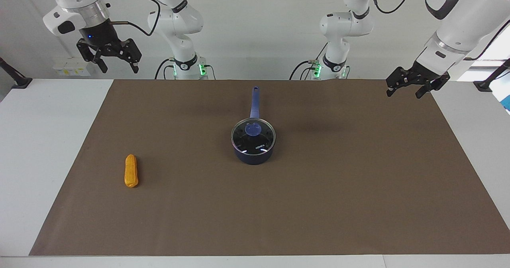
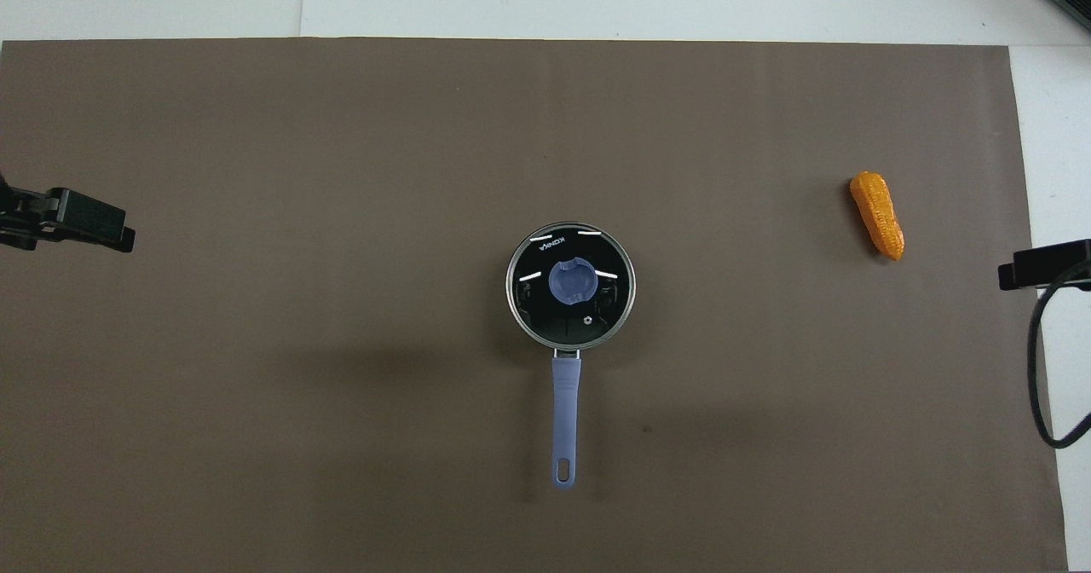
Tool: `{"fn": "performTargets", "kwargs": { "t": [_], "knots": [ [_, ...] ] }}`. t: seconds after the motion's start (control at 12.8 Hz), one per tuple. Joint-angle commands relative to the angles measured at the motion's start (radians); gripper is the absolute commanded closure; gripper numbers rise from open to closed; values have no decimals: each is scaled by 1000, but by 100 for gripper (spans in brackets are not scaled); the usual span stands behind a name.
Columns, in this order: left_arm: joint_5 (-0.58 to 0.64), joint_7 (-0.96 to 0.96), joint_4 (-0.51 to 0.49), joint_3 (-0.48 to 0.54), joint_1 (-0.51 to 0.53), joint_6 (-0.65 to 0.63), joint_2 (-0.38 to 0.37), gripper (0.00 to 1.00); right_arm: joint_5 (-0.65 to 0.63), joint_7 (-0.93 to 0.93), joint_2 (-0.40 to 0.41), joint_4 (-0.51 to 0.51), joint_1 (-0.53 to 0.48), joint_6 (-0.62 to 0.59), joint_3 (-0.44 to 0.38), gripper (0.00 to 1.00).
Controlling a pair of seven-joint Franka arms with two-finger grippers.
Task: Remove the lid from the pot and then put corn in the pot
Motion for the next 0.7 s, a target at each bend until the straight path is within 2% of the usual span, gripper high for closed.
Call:
{"fn": "performTargets", "kwargs": {
  "t": [0.0, 0.62],
  "knots": [
    [13, -17, -3, 2, -9, 7, -4, 0, -11, 14, -23, -30, -5, 28, 8, 0],
    [15, -15, -34, 2, -28, 21, -1, 0, -11, 4, -21, -27, -8, 32, 5, 0]
  ]
}}
